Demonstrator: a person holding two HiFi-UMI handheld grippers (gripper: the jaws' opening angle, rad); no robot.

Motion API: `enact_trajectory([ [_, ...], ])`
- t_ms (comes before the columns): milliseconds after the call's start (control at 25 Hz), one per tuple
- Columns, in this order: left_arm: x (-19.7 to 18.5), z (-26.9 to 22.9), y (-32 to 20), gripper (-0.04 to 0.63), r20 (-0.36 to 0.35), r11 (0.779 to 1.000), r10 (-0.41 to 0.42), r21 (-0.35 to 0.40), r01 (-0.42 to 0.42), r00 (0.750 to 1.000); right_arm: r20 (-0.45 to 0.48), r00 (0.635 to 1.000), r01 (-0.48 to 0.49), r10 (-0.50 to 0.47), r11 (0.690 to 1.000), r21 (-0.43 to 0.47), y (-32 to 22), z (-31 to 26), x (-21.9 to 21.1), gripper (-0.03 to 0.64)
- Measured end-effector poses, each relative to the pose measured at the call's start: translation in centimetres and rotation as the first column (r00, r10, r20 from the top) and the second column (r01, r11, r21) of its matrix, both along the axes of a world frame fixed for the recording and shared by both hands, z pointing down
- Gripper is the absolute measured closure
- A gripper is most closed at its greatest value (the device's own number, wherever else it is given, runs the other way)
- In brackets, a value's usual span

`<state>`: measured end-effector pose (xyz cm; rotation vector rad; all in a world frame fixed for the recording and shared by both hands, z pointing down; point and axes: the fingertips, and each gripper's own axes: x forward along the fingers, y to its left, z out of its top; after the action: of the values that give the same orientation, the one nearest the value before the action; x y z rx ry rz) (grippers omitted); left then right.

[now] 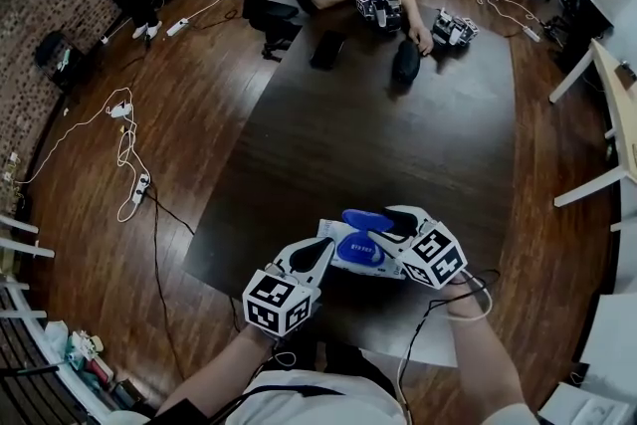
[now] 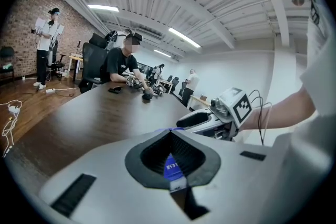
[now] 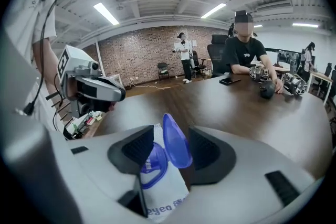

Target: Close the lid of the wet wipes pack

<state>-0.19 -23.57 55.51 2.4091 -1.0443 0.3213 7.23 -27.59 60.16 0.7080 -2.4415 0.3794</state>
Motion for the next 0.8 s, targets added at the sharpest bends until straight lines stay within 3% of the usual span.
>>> enact_trajectory([
  [240, -0.2, -0.4, 0.2, 0.594, -0.002, 1.000, 0.006, 0.008, -0.006, 1.000, 0.025, 0.998, 0.055, -0.054, 0.998, -0.012, 2.6, -0.8, -1.5, 0.425],
  [800, 0.0, 0.1, 1.2, 0.594, 0.005, 1.000, 0.026, 0.001, -0.026, 1.000, 0.019, 0.999, 0.044, -0.042, 0.996, -0.082, 7.0, 1.8, -2.2, 0.425],
])
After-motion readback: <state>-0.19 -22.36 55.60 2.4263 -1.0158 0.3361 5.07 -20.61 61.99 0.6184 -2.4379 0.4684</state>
